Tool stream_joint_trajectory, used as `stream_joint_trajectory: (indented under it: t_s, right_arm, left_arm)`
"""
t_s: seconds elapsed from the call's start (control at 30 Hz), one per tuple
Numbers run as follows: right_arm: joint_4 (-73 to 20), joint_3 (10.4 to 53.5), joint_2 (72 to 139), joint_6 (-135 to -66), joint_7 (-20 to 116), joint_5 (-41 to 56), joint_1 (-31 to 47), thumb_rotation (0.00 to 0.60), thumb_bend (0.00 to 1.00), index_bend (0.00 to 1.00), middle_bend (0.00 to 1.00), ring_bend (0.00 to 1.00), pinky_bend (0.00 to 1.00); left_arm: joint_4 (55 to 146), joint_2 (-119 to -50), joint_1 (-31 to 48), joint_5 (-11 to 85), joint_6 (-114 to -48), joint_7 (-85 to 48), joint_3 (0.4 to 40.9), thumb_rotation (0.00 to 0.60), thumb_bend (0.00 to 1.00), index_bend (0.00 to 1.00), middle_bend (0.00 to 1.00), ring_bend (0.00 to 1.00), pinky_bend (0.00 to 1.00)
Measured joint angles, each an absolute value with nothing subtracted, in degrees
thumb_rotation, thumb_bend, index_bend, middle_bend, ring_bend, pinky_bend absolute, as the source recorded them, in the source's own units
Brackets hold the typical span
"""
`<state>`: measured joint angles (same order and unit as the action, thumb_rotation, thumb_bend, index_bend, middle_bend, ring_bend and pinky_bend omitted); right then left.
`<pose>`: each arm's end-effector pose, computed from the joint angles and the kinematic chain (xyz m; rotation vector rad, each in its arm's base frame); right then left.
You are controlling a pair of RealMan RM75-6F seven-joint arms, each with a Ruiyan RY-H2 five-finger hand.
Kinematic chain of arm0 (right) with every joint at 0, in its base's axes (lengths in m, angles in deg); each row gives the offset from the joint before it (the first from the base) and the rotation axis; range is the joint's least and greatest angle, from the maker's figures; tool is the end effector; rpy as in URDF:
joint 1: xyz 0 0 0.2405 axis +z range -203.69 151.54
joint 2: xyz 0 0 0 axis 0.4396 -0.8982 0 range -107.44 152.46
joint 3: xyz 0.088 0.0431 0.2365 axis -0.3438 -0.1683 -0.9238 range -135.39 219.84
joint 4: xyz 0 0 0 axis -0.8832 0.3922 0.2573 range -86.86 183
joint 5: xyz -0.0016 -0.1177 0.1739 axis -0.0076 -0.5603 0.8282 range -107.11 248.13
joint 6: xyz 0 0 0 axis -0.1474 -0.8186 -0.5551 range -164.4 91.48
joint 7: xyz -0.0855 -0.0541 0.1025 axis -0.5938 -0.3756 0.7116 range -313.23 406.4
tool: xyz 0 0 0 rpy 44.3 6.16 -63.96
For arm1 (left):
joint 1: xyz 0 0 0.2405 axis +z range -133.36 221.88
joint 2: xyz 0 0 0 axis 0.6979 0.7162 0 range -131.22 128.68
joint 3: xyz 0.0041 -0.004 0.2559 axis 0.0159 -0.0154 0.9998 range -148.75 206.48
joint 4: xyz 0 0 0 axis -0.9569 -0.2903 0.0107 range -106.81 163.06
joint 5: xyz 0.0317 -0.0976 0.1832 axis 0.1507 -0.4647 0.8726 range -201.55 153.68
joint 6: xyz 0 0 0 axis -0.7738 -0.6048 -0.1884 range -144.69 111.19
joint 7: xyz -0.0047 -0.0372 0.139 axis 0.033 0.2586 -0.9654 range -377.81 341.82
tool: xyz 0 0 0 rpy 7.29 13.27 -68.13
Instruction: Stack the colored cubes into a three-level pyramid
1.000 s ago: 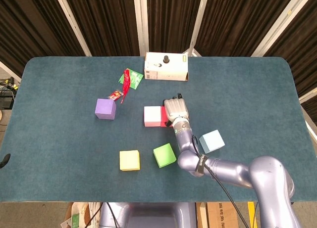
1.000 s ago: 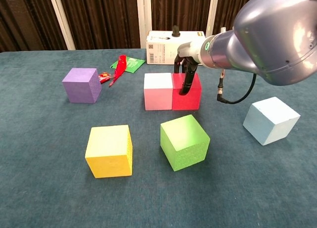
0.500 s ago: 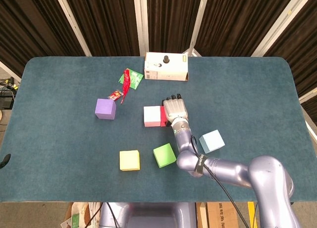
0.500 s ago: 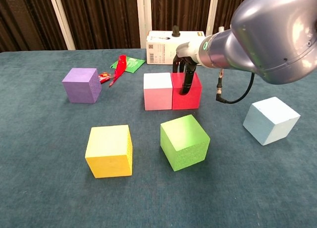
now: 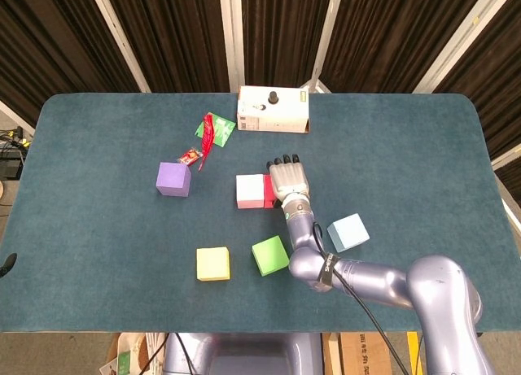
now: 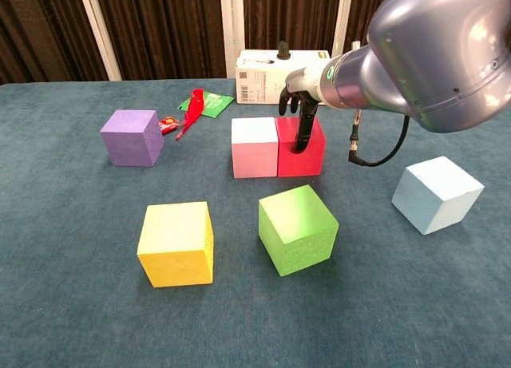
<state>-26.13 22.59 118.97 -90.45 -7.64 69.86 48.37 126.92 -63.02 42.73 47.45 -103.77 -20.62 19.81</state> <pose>-0.0296 -0.4265 -0.0452 1.7332 -1.1028 0.5475 -0.3250 0.1783 0.1933 -1.0625 -0.9610 -0.8443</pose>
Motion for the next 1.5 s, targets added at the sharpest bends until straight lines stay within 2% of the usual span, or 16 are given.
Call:
stream_joint_trajectory:
  t_s: [0.13, 0.23, 0.5, 0.7, 0.87, 0.97, 1.2, 1.37, 1.5]
  right_arm:
    - [-26.6, 22.5, 118.9, -90.7, -7.4, 69.7, 48.2, 0.600, 0.24, 0.04, 0.14, 0.04, 0.00]
    - [-27.4, 22.6, 118.4, -91.1, -7.4, 69.4, 48.0, 0.600, 0.24, 0.01, 0.11, 0.01, 0.00]
    - [-36.5, 23.2, 112.7, -95.2, -6.9, 67.7, 45.5, 0.600, 0.24, 0.00, 0.04, 0.00, 0.00]
    - [-50.9, 24.5, 101.7, -102.1, -2.3, 60.3, 38.8, 0.600, 0.24, 0.00, 0.04, 0.00, 0.00]
    - [-61.1, 27.3, 89.4, -105.0, 5.7, 50.6, 29.1, 0.600, 0.24, 0.01, 0.04, 0.00, 0.00]
    - [-63.8, 29.4, 85.0, -107.0, 11.2, 42.7, 23.5, 0.600, 0.24, 0.05, 0.04, 0.00, 0.00]
    - [-63.4, 36.3, 82.1, -114.8, 27.8, 19.3, 8.8, 0.600, 0.24, 0.09, 0.04, 0.00, 0.00]
    - [-56.6, 41.7, 83.3, -122.2, 42.5, 4.6, -2.2, 0.600, 0.24, 0.11, 0.04, 0.00, 0.00]
    - [-48.4, 44.7, 86.7, -127.7, 49.4, -2.3, -8.6, 0.600, 0.24, 0.11, 0.04, 0.00, 0.00]
  left_arm:
    - [126.9, -63.0, 42.7, 47.4, -103.8, -20.7, 19.8, 0.600, 0.31, 0.03, 0.00, 0.00, 0.00]
    - [126.6, -63.0, 42.6, 47.5, -103.5, -20.9, 19.9, 0.600, 0.31, 0.03, 0.00, 0.00, 0.00]
    - [125.1, -63.3, 42.5, 50.4, -105.0, -19.6, 20.0, 0.600, 0.31, 0.02, 0.00, 0.00, 0.00]
    - [123.2, -64.2, 42.8, 54.6, -107.5, -17.1, 20.6, 0.600, 0.30, 0.01, 0.00, 0.00, 0.00]
    - [123.9, -63.7, 42.6, 55.8, -106.5, -17.1, 21.4, 0.600, 0.29, 0.01, 0.00, 0.00, 0.00]
    - [125.1, -62.3, 41.5, 56.3, -104.6, -17.5, 21.5, 0.600, 0.29, 0.00, 0.00, 0.00, 0.00]
    - [129.4, -56.7, 36.5, 54.0, -96.6, -20.5, 19.4, 0.600, 0.26, 0.00, 0.00, 0.00, 0.00]
    - [130.9, -53.2, 31.7, 50.8, -87.4, -20.9, 18.0, 0.600, 0.26, 0.00, 0.00, 0.00, 0.00]
    - [131.1, -51.1, 26.5, 47.2, -79.0, -21.4, 16.6, 0.600, 0.26, 0.00, 0.00, 0.00, 0.00]
